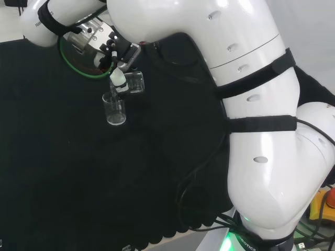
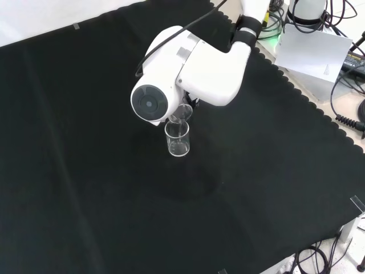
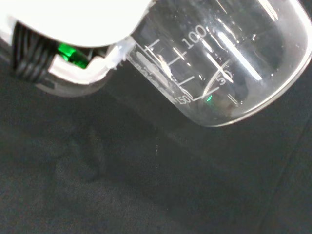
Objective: Pour the water from the handheld beaker into the one on the table.
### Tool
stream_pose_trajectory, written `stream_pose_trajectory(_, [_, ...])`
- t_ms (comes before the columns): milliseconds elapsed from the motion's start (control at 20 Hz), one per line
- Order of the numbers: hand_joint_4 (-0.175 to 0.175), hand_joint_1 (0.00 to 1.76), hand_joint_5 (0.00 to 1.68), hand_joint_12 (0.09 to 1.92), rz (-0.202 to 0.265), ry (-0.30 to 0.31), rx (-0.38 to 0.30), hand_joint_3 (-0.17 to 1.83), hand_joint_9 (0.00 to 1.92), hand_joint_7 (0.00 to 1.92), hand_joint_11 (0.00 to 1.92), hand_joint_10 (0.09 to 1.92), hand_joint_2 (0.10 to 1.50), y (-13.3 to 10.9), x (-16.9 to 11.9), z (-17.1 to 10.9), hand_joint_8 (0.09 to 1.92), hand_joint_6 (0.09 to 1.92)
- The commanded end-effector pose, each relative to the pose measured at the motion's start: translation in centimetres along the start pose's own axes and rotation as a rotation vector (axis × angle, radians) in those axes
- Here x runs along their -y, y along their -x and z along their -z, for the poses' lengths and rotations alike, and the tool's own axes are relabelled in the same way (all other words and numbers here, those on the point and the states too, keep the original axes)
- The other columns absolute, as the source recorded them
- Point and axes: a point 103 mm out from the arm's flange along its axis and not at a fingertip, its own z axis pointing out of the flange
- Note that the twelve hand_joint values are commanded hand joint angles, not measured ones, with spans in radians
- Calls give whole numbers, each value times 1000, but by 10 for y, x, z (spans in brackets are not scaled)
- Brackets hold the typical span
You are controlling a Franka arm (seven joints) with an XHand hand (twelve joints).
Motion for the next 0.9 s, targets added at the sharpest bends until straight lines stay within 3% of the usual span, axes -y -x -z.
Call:
stream_pose_trajectory(50, [175,1147,1338,838,-4,-9,11,708,1581,1685,1191,87,608,-2,0,1,87,580])
stream_pose_trajectory(900, [175,1146,1334,837,-3,-35,36,707,1581,1683,1191,87,610,-5,0,7,87,587])
